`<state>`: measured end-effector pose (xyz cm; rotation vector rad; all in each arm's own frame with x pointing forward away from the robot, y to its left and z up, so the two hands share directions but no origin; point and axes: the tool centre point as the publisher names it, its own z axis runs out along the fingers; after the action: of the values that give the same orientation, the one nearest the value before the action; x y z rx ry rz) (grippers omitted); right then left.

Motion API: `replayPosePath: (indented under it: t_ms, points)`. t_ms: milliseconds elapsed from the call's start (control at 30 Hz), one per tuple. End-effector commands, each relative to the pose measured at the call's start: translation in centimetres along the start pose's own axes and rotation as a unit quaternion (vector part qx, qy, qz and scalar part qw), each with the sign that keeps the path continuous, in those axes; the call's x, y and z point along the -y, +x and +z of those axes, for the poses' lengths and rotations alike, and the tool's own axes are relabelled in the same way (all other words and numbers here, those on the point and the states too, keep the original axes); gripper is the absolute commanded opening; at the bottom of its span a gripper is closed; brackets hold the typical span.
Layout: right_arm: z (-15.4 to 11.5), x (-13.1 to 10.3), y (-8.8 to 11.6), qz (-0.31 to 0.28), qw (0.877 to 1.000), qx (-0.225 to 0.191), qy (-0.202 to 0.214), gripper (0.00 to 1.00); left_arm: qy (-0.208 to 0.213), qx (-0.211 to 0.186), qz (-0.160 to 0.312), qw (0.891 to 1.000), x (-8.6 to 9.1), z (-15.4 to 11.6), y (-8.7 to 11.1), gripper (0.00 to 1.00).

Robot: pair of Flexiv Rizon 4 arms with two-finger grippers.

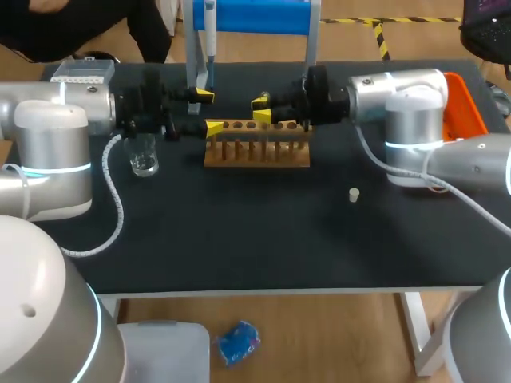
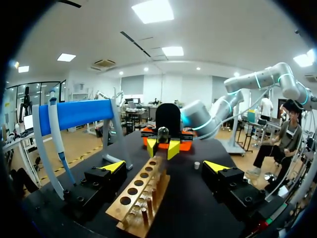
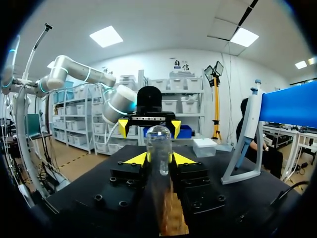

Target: Invert the test tube, pick up the pipette, mount the tip to pipette, aspirate from beaker and dispense into the tube, eject the tip, return the pipette, and cap with the stopper.

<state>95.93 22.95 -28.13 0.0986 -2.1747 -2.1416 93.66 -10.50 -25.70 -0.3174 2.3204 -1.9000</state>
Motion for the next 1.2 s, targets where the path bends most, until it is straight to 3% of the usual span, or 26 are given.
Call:
replayPosePath:
  t_ms: [33, 100, 133, 1200]
  points:
    - [0.0, -0.1, 0.5, 0.000, 1.000, 0.005, 0.000, 0.15, 0.001, 0.000, 0.001, 1.000, -0.1, 0.0, 0.0, 1.00]
    - [0.0, 0.0, 0.5, 0.001, 1.000, 0.006, 0.000, 0.01, 0.001, 0.000, 0.001, 1.000, -0.1, 0.0, 0.0, 1.00]
    - [0.0, 0.0, 0.5, 0.001, 1.000, 0.007, 0.000, 0.00, 0.001, 0.000, 0.001, 1.000, -0.1, 0.0, 0.0, 1.00]
    - [-0.8, -1.7, -0.3, 0.023, 0.999, -0.002, 0.022, 0.00, 0.001, 0.000, 0.001, 1.000, -0.1, 0.0, 0.0, 1.00]
